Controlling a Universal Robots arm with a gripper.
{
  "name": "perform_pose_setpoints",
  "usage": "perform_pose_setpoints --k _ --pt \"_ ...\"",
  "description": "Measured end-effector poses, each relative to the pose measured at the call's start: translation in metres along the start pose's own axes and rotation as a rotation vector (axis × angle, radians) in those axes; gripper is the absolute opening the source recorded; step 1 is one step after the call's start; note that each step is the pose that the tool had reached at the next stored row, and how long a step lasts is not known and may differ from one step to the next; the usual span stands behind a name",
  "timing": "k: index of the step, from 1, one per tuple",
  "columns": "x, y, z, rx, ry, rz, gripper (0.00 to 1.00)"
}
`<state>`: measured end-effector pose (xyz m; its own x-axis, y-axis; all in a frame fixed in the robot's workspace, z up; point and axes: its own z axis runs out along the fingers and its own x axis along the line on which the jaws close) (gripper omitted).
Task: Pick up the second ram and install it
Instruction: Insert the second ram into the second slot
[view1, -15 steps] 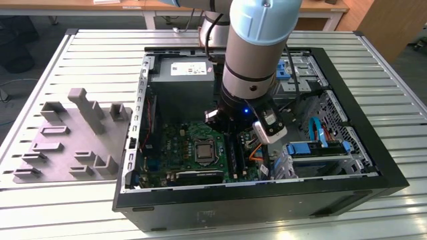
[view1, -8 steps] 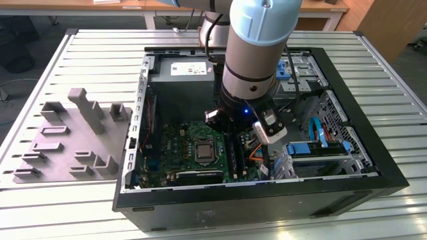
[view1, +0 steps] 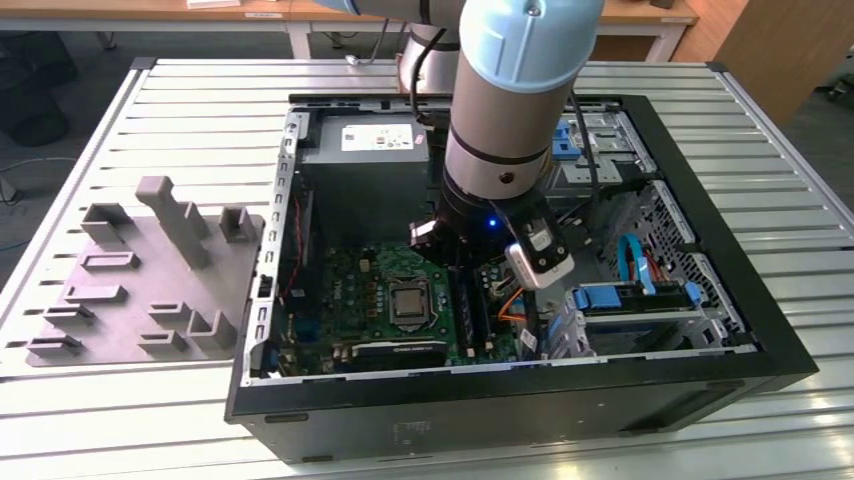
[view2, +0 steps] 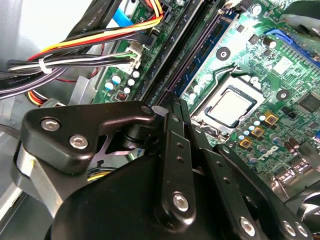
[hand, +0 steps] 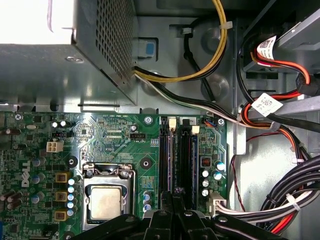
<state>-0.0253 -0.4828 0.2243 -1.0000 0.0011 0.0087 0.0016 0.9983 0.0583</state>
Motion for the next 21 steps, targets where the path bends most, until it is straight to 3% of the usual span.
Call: perform_pose_setpoints --k 21 --pt "-0.0005 -0.0002 0.0008 0.0001 -0.0011 0.021 0.12"
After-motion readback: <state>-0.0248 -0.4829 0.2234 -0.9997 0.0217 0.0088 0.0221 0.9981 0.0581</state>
